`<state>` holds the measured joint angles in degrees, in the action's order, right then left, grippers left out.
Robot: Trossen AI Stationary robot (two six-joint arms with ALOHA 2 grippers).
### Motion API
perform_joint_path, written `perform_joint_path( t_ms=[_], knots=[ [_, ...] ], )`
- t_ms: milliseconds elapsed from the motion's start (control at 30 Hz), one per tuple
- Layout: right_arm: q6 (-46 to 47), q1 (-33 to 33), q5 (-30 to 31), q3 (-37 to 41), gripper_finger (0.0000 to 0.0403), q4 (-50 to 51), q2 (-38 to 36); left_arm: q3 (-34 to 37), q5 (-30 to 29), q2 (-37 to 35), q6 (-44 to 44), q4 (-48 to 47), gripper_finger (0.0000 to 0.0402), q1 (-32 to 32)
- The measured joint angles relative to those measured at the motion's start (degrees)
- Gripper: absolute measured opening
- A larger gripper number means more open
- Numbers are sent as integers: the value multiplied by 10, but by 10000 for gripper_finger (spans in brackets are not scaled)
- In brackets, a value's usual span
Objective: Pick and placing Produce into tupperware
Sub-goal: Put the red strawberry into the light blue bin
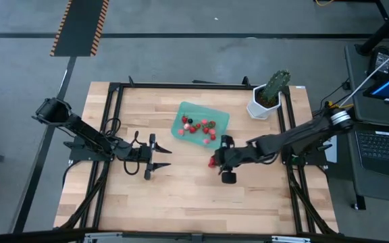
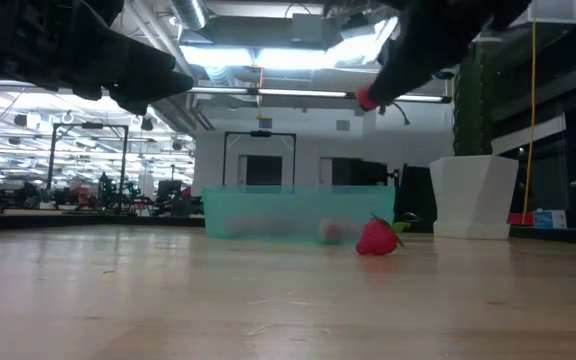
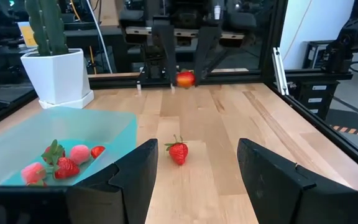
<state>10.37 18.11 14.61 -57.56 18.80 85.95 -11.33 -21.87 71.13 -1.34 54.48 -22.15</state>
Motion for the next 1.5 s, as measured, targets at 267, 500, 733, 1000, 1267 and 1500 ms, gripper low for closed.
perform_joint_path(
  t_ms=[267,500,733,1000,1267,1500],
  knots=[
    [-14,0,-6,126,114,-148,-71,0,-1,0,0,2,215,0],
    [-34,0,-57,213,114,-258,-121,0,-2,0,0,2,215,0],
    [-46,-3,-61,281,114,-322,-165,0,-4,0,0,5,215,1],
    [-51,-23,-68,365,114,-455,-192,0,-14,0,0,4,215,9],
    [-74,-23,-77,433,114,-602,-202,0,-14,0,0,4,215,22],
    [-74,-24,-53,437,114,-615,-202,0,-14,0,0,2,215,25]
  ],
)
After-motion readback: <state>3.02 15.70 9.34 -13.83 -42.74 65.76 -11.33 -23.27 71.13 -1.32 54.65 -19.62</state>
